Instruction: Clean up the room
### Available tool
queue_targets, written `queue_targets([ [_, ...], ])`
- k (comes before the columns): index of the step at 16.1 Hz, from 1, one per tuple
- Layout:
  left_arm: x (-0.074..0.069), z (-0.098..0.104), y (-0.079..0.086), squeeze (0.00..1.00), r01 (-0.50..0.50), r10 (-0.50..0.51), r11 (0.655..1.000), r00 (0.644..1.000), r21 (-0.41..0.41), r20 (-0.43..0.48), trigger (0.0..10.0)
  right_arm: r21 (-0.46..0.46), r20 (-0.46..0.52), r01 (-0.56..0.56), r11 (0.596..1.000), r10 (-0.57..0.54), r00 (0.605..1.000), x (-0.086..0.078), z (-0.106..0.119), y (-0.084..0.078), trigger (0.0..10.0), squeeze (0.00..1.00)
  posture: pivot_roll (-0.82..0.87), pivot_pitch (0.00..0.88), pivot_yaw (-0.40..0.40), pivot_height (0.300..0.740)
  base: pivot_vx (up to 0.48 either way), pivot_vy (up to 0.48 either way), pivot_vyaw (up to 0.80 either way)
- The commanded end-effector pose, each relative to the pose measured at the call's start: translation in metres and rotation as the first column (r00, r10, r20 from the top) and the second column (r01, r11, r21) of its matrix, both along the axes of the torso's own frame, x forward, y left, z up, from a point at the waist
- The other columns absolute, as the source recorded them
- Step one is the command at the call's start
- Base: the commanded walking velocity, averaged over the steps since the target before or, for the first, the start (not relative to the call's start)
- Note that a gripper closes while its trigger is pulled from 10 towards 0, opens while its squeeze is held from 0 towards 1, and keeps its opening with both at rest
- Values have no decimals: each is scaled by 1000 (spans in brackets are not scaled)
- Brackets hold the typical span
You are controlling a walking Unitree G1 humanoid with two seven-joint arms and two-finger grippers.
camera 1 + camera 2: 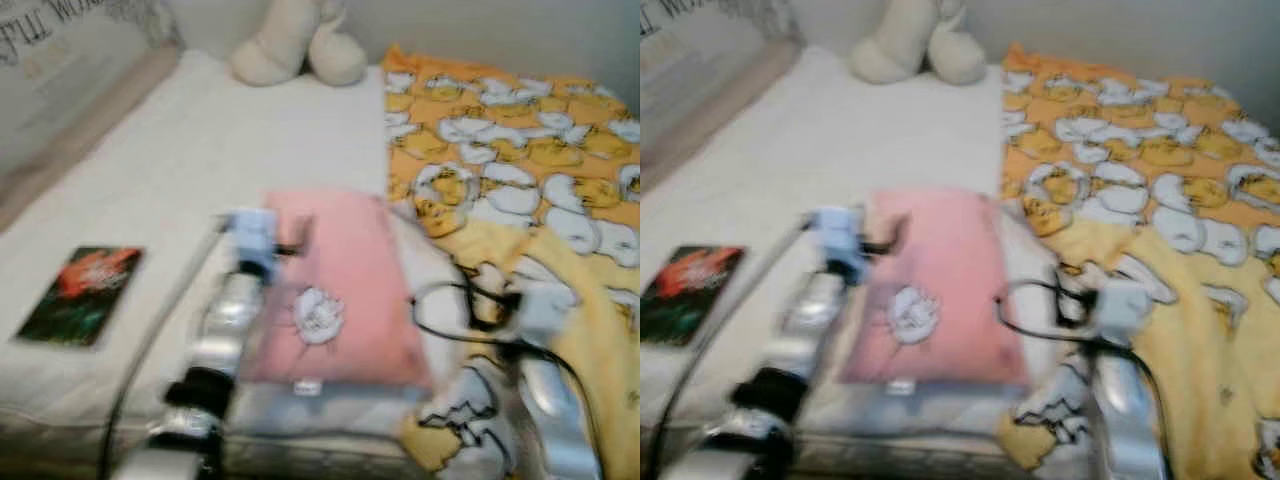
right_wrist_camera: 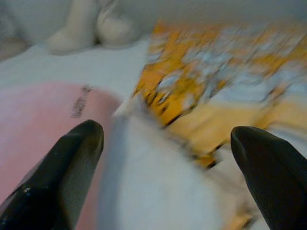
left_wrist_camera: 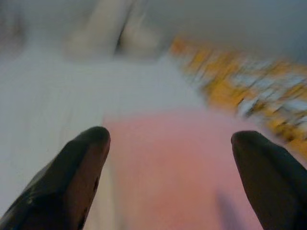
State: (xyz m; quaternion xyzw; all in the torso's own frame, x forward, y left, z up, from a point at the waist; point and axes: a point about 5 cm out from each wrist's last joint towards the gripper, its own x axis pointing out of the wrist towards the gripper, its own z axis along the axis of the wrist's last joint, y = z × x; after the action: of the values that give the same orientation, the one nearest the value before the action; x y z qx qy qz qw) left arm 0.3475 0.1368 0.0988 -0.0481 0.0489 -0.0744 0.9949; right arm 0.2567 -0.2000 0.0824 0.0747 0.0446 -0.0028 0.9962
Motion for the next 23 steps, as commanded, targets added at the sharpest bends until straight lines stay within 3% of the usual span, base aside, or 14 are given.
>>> queue_targets([
  [1, 15, 14, 1, 0, -11, 1, 993, 997, -117, -82, 10000, 67, -62, -14, 998, 18, 998, 6, 8, -18, 10000, 0, -67, 0, 9, 740, 0, 0, 0],
  [2, 19, 17, 4, 0, -8, -12, 987, 992, -161, -127, 10000, 106, -94, -27, 994, 37, 995, 9, 9, -21, 10000, 0, -67, 0, 6, 740, 0, 0, 0],
  [3, 25, 19, 19, 0, 4, -53, 981, 968, -196, -243, 10000, 225, -146, -53, 973, 88, 985, 15, 9, -29, 10000, 0, -67, 0, 6, 740, 0, 0, 0],
  [5, 31, 37, 38, 0, 35, -108, 965, 956, -259, -272, 10000, 395, -158, -117, 911, 193, 968, 21, 13, -40, 10000, 0, -58, 0, 9, 740, 0, 0, 0],
  [8, 27, 40, 47, 0, 64, -145, 968, 931, -242, -334, 10000, 441, -203, -115, 890, 224, 953, 28, 8, -43, 10000, 0, -43, 0, 9, 740, 0, 0, 0],
  [11, 15, 35, 53, 0, 87, -180, 967, 898, -241, -400, 10000, 463, -236, -154, 873, 289, 928, 34, 2, -35, 10000, 0, -2, 0, -2, 740, 0, 0, 0],
  [14, -2, 15, 43, 0, 100, -219, 959, 855, -267, -470, 10000, 467, -226, -165, 869, 297, 928, 39, -6, -28, 10000, 0, 15, 0, -17, 740, 0, 0, 0],
  [15, -5, 2, 31, 0, 97, -231, 953, 845, -286, -482, 10000, 455, -211, -151, 877, 271, 939, 45, -11, -26, 10000, 0, 11, 22, -23, 740, 0, 0, 0],
  [17, -6, -3, 23, 0, 101, -233, 955, 838, -280, -493, 10000, 468, -211, -143, 872, 268, 940, 48, -15, -21, 10000, 0, -1, 50, -19, 740, 0, 0, 0],
  [20, -5, -4, 9, 0, 143, -267, 949, 837, -281, -478, 10000, 555, -165, -170, 815, 308, 937, 58, -18, 4, 10000, 0, -19, 81, -15, 740, 0, 0, 0],
  [22, -9, -16, -5, 0, 186, -284, 953, 830, -241, -481, 10000, 646, -196, -156, 747, 360, 912, 53, -39, 30, 10000, 0, -6, 88, -18, 740, 0, 0, 0],
  [23, -10, -20, -9, 0, 188, -298, 946, 823, -263, -484, 10000, 662, -206, -156, 734, 378, 903, 51, -44, 37, 10000, 0, -6, 88, -18, 740, 0, 0, 0],
])
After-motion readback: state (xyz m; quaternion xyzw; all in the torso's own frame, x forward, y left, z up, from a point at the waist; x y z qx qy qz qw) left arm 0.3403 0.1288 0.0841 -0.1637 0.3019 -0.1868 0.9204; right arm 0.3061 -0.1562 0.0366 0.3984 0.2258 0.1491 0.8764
